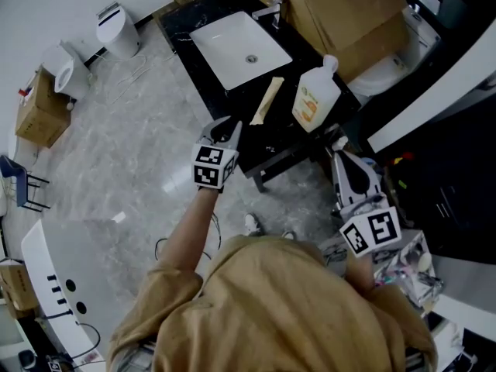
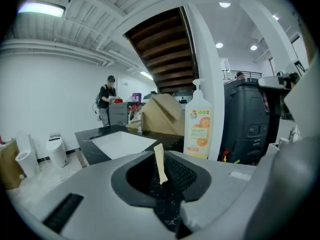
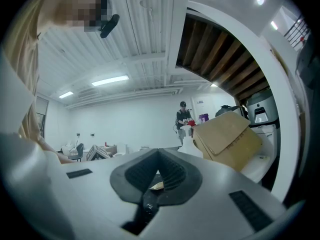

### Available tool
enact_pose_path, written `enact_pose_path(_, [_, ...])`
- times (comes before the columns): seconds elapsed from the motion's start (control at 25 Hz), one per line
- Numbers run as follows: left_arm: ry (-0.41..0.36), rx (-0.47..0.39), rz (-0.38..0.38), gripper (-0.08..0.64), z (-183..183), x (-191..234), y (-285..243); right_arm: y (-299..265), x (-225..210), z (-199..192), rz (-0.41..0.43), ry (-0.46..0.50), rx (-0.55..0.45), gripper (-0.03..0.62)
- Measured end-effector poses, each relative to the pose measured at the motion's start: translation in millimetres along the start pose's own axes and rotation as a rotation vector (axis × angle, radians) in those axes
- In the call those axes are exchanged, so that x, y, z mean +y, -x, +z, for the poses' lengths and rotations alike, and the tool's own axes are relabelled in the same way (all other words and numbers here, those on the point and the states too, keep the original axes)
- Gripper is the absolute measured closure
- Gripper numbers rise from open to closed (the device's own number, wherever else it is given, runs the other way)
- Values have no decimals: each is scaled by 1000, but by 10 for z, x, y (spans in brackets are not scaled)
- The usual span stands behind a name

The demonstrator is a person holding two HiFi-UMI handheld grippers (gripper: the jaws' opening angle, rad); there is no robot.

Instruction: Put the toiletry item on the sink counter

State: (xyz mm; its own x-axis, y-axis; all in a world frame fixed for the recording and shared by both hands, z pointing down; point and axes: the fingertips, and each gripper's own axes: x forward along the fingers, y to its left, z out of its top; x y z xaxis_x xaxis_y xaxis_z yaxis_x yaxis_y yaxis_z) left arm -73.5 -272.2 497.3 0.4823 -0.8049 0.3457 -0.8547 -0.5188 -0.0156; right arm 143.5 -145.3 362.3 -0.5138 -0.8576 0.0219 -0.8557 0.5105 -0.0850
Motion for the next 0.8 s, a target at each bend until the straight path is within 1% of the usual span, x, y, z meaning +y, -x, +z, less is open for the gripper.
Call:
enact_pose_path(0.08, [11,-24,4,533,74,32,49,-7,-24,5,-6,4,-2,591])
enact_pose_path(0.16, [19,-53,5,551,182,68,130,-14,-43,20,-14,8,-4,591])
enact_pose_path(0.4, [26,-177,9,555,617,200,454,-26,-109,119,-40,24,-22,591])
enact_pose_path(0.56, [44,-302,33,557,978,336,727,-30,-172,181,-63,31,-36,591])
enact_pose_path(0.64, [35,-356,50,555,1147,381,871,-26,-201,218,-73,32,-47,591])
enact_pose_path(0.8, [5,-430,68,555,1432,443,1122,-55,-222,294,-84,37,-68,591])
